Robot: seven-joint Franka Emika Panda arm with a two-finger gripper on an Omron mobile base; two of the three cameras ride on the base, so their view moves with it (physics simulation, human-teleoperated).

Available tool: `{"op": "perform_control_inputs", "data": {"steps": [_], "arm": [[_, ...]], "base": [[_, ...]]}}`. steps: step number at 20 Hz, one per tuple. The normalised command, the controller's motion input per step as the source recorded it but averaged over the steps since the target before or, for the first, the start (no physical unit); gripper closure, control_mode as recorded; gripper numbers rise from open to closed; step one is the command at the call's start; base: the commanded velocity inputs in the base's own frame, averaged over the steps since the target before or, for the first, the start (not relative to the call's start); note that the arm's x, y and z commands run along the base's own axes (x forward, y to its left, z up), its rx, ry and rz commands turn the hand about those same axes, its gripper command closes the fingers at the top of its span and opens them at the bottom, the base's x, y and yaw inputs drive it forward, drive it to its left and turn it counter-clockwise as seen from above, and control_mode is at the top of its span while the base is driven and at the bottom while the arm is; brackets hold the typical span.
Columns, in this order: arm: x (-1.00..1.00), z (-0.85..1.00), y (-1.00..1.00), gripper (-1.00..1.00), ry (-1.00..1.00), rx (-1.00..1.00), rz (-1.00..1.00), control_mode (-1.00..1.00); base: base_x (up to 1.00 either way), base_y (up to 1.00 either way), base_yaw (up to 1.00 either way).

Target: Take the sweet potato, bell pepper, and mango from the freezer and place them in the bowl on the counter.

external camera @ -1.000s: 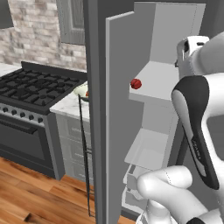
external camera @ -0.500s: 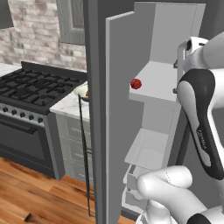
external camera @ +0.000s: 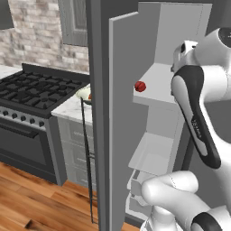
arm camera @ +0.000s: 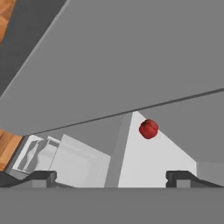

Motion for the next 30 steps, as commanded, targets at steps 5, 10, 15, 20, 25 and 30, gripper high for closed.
{"op": "perform_control_inputs", "data": {"steps": [5,10,15,20,25,30], "arm": [[0.35,-0.14,0.0,-1.0,0.03,0.0,0.0,-1.0],[0.54,-0.13,0.0,-1.0,0.12,0.0,0.0,-1.0],[0.45,-0.19,0.0,-1.0,0.08,0.0,0.0,-1.0],[0.41,-0.1,0.0,-1.0,0.02,0.0,0.0,-1.0],[0.36,0.0,0.0,-1.0,0.0,0.01,0.0,-1.0],[0.27,-0.01,0.0,-1.0,0.0,0.0,-0.11,-1.0]], "base": [[0.0,0.0,0.0],[0.0,0.0,0.0],[0.0,0.0,0.0],[0.0,0.0,0.0],[0.0,0.0,0.0],[0.0,0.0,0.0]]}}
